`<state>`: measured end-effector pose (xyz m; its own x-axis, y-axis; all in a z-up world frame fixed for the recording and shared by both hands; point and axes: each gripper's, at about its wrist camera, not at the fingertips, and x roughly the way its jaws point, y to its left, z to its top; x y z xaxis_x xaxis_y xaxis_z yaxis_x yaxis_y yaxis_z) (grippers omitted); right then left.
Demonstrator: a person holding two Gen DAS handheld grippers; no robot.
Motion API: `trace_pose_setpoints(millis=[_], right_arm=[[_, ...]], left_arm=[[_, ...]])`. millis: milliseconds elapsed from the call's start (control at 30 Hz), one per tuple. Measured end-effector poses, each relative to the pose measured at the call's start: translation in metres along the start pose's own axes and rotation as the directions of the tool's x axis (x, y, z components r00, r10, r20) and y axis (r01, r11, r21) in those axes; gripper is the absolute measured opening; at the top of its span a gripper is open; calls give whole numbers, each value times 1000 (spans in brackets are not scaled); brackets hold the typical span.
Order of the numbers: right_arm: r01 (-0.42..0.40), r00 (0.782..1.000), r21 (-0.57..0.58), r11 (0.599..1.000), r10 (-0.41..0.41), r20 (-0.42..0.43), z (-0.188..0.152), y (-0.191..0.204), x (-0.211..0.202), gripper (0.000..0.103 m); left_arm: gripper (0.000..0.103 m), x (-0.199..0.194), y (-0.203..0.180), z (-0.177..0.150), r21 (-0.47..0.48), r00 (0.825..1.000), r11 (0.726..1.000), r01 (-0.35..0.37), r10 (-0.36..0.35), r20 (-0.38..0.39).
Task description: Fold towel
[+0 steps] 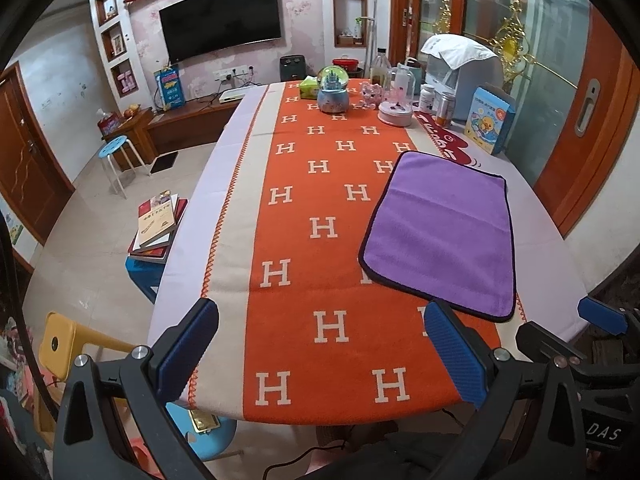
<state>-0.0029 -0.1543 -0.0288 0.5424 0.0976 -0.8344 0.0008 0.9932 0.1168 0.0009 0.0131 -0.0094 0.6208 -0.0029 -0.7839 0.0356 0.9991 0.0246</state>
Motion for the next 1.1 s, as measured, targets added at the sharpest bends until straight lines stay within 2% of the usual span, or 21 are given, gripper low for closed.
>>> trace_pose_setpoints(millis=[333, 500, 767, 1100], right_arm=[[55, 998, 70, 996, -55, -3, -8, 1, -4, 98], [74, 997, 145, 987, -72, -15, -12, -4, -2, 98], [102, 994, 255, 962, -92, -52, -20, -9, 7, 98], [114, 992, 382, 917, -86, -91, -23, -40, 16, 98]], left_arm=[[102, 5, 2, 9, 51, 997, 996, 74, -74, -9], [102, 15, 2, 9, 87, 994, 990, 108, -107, -24], [102, 26, 6, 14, 129, 985, 977, 173, -167, -51], [102, 59, -4, 25, 128, 974, 970, 204, -188, -125]])
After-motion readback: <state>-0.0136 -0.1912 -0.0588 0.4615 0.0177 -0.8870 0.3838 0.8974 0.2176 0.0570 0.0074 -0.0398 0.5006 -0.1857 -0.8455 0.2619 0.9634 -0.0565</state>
